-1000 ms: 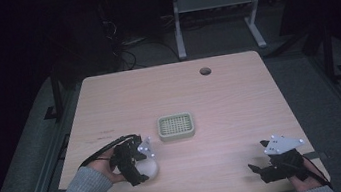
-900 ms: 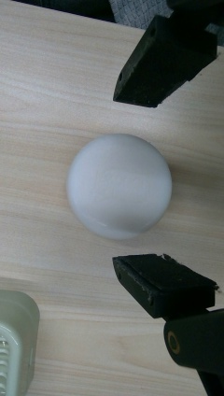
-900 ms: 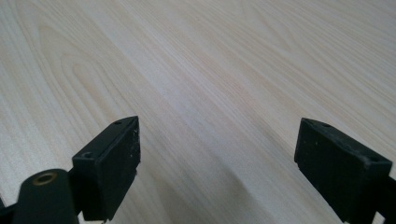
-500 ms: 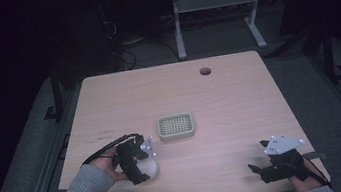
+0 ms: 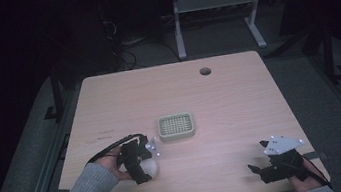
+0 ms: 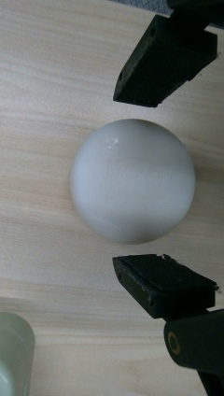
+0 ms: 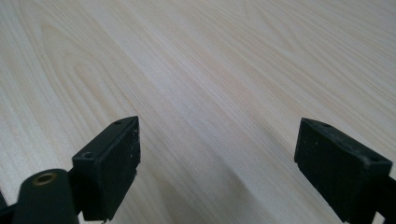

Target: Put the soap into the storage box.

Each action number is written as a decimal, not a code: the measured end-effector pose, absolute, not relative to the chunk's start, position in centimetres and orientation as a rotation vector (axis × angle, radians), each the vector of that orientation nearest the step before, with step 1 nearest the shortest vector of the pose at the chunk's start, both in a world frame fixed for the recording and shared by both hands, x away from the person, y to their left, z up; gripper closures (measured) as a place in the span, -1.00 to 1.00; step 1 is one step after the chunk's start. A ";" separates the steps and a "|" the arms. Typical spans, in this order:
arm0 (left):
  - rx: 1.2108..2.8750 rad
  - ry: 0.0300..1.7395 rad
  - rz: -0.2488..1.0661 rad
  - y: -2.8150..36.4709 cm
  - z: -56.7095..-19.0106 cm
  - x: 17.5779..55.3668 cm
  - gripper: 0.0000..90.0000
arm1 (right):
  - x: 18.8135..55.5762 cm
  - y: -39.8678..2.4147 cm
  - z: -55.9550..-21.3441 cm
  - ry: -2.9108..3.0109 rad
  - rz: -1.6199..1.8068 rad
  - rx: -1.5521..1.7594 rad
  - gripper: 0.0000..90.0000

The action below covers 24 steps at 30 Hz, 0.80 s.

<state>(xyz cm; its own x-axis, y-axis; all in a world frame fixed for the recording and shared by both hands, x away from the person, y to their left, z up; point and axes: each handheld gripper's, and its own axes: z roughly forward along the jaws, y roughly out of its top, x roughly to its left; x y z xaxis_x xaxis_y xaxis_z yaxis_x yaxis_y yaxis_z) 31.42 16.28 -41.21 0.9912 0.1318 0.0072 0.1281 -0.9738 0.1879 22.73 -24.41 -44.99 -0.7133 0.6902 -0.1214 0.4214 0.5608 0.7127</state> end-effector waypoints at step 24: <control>3.013 0.181 -0.033 15.6 -42.8 32.0 -0.62 | 22.7 -24.4 -45.0 2.410 0.954 0.900 -0.69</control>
<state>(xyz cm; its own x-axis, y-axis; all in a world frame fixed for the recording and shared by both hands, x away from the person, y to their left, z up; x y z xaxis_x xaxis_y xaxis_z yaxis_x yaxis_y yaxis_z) 31.96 15.58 -42.80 0.9926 0.1177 -0.0294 0.1204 -0.9854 0.1207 22.74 -24.40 -44.99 -0.7152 0.6884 -0.1211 0.4188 0.5608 0.7143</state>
